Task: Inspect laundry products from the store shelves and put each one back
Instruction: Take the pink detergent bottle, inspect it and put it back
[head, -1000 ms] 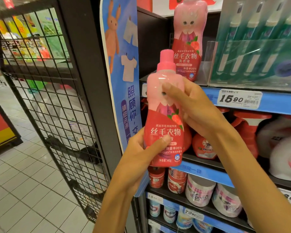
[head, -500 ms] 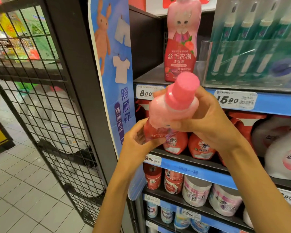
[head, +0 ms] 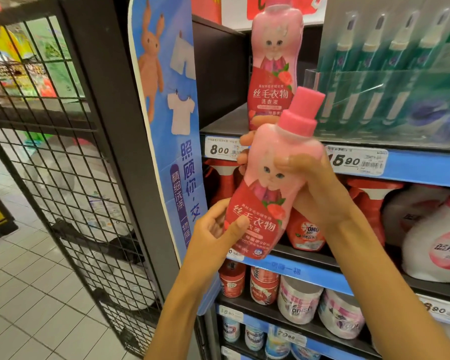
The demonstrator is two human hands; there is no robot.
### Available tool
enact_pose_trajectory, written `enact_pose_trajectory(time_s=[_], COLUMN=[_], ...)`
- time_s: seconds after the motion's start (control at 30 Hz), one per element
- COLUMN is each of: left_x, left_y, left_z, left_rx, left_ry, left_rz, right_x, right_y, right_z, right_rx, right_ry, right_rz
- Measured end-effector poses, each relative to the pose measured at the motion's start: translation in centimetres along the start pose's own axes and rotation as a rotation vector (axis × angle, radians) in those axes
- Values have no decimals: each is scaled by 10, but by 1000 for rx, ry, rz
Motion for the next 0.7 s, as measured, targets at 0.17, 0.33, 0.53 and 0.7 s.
enact_pose_trajectory(time_s=[0.17,0.33,0.53,0.7], left_x=[-6,-15,-16,-19], left_y=[3,4,2,6], left_z=[-2,-2,5,7], left_rx=[91,129,-5,0], left_ry=[73,123,-13,4], left_rz=[32,-30,13,4], right_x=[-3,-11,-11,-10], right_y=[-6,-10,-10,-13], right_z=[0,7,6,1], right_rx=[-48,-68,14,-65], right_ry=[-54,-97,255,284], right_rz=[50,16,226,291])
Point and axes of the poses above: each hand's wrist, its own y-axis away from the middle knuckle, its own x-axis out of the back of the hand, z = x × y, the point moved 2 cm from there along -y, towards the middle knuckle, and after that the axes turned 11 degrees about -y, right-handed, at the moved point
